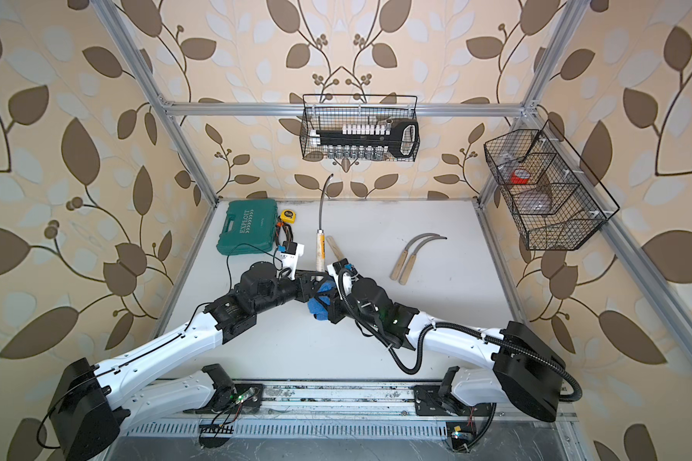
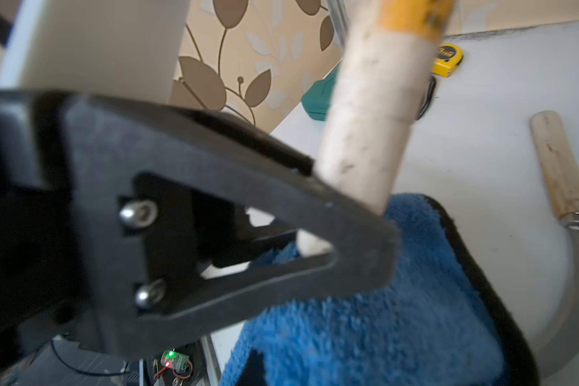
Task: Wipe small sickles with rags
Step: Wipe the small sickle.
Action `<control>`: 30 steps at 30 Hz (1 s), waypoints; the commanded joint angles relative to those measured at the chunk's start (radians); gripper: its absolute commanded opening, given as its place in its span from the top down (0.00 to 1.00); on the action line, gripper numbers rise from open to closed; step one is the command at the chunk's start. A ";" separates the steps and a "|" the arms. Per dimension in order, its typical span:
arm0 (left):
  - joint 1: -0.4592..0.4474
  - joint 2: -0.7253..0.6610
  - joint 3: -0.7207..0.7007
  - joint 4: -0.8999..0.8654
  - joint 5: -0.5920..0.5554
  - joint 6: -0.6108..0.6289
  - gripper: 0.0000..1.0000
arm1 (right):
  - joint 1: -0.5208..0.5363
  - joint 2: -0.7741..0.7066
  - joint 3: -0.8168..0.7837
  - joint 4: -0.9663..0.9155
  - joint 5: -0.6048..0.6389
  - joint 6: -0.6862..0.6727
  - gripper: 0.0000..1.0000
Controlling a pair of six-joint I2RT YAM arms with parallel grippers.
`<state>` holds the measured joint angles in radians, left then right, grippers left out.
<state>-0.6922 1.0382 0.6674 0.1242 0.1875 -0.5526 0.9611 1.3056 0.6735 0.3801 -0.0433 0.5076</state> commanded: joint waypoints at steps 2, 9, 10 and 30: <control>-0.001 -0.027 -0.003 0.022 0.037 0.006 1.00 | -0.046 -0.008 0.019 0.055 0.027 0.002 1.00; -0.001 -0.017 -0.002 0.023 0.045 0.011 1.00 | -0.074 0.021 0.023 0.062 -0.038 0.011 1.00; -0.002 -0.015 -0.003 0.020 0.039 0.011 1.00 | -0.066 0.023 0.022 0.062 -0.034 0.007 1.00; -0.009 0.009 -0.028 -0.087 0.036 0.094 1.00 | -0.203 0.055 -0.048 0.138 -0.185 0.067 1.00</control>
<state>-0.6945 1.0470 0.6525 0.0113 0.2321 -0.4923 0.7311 1.3399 0.6270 0.4637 -0.1986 0.5652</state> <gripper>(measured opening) 0.245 0.116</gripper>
